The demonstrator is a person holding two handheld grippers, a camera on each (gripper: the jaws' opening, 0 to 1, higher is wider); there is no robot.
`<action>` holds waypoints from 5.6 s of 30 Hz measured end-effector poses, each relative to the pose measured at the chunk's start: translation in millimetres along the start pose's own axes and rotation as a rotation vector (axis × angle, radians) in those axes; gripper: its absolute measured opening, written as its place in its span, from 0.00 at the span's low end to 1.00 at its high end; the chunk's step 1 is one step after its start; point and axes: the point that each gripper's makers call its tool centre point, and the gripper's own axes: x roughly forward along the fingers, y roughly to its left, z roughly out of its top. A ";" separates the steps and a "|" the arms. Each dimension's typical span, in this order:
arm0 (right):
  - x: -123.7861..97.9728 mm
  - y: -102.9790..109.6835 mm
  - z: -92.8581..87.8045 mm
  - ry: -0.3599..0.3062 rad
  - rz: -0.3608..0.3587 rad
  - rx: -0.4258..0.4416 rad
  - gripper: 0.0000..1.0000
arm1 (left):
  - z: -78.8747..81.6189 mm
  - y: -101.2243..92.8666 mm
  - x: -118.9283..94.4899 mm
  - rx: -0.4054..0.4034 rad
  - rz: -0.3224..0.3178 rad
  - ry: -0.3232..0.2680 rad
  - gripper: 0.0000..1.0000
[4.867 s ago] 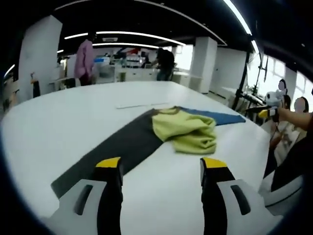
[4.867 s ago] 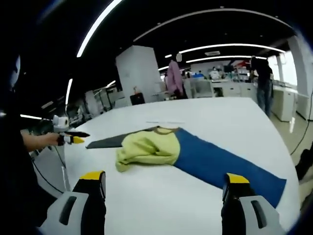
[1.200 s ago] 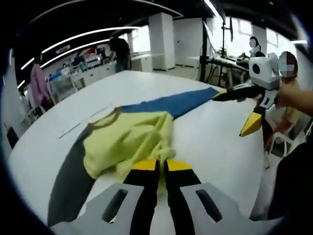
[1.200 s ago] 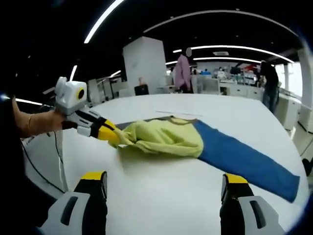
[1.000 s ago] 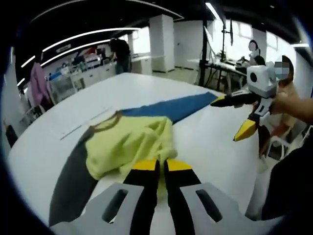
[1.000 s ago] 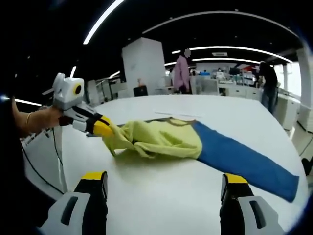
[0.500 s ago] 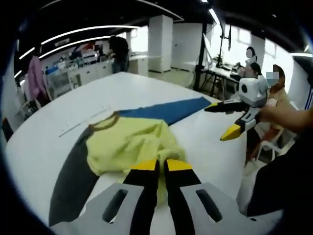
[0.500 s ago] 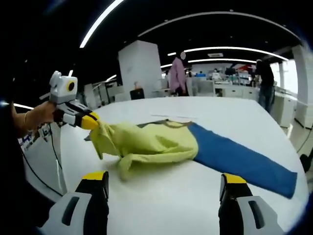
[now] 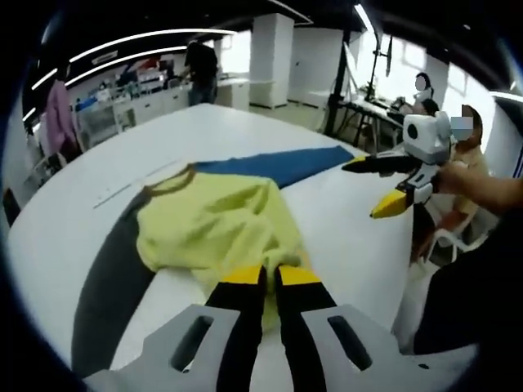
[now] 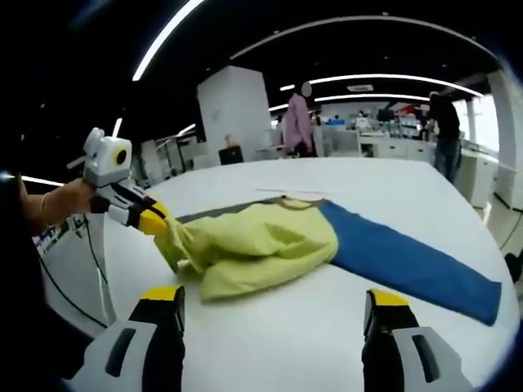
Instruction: Fold the garment on the visible template until the final outline fits inside the template.
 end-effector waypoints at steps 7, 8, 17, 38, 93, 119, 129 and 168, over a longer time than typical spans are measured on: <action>7.0 14.9 -4.4 0.014 0.029 0.002 0.87 | -19.4 -10.6 1.4 0.010 -0.010 0.039 0.09; 8.2 17.7 -5.4 0.017 0.037 -0.001 0.87 | -21.1 -13.4 0.0 0.015 -0.019 0.042 0.11; 12.8 28.6 -7.2 0.030 0.064 -0.016 0.86 | -22.0 -16.5 -23.3 0.026 -0.023 0.023 0.21; 30.6 57.6 -19.7 0.069 0.105 -0.014 0.73 | -64.8 50.2 -37.4 -0.038 0.157 0.050 0.27; 95.5 85.6 -51.8 0.117 0.109 0.186 0.06 | -102.7 71.0 5.3 -0.135 0.113 0.082 0.11; 31.2 63.5 8.0 0.023 0.120 0.174 0.00 | -65.0 70.2 -56.4 -0.270 0.208 -0.100 0.00; 5.0 48.3 12.3 0.037 0.078 0.166 0.00 | -58.7 59.8 -81.0 -0.295 0.230 -0.113 0.00; -37.3 -10.2 -51.9 0.207 -0.124 0.335 0.00 | -147.7 20.9 -89.7 -0.498 0.303 0.111 0.00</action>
